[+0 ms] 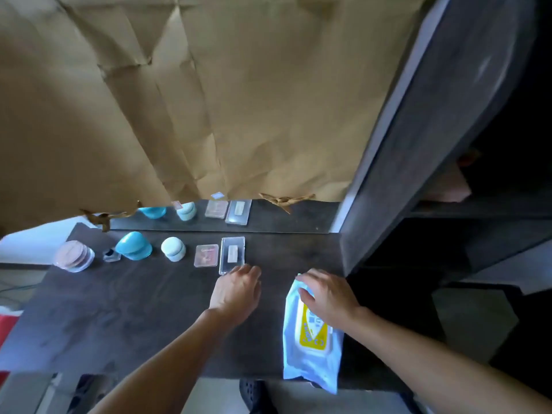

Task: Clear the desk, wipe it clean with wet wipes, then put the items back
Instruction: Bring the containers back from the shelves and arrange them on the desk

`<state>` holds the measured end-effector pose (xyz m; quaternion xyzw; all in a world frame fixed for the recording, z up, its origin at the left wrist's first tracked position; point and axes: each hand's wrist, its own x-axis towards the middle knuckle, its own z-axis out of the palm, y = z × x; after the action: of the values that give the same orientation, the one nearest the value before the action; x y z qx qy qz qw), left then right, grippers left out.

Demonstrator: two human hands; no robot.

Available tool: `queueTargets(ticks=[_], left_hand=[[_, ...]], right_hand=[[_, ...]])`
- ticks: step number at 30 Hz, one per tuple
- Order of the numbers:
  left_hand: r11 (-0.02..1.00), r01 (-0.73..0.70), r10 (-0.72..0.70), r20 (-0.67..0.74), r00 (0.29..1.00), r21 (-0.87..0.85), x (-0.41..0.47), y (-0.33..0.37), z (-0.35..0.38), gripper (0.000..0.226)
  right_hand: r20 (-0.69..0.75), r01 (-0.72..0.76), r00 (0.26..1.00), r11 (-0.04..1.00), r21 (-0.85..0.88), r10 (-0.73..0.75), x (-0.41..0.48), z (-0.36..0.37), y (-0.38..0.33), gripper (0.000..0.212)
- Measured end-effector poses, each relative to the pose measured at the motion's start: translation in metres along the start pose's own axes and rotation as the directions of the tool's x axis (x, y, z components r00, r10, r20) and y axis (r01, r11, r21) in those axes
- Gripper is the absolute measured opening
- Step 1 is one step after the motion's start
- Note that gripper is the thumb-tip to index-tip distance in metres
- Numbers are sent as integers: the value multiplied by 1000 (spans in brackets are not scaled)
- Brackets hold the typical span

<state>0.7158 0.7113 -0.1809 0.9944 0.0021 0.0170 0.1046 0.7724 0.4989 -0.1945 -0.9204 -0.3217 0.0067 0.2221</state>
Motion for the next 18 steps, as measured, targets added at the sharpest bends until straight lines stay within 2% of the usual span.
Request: queueTargets(ticks=[6, 9, 14, 18], left_hand=[[994, -111, 110, -105, 988, -3, -8, 119, -9, 7], [985, -164, 152, -191, 970, -47, -4, 172, -22, 15], [946, -306, 242, -394, 887, -107, 18, 244, -56, 13], [920, -374, 272, -498, 823, -115, 48, 286, -92, 17]], right_hand=[[-141, 26, 990, 1000, -15, -28, -73, -86, 55, 25], [-240, 38, 970, 999, -29, -44, -97, -132, 82, 24], [-429, 45, 902, 999, -15, -47, -111, -201, 114, 19], [-558, 47, 828, 999, -19, -50, -100, -243, 132, 19]])
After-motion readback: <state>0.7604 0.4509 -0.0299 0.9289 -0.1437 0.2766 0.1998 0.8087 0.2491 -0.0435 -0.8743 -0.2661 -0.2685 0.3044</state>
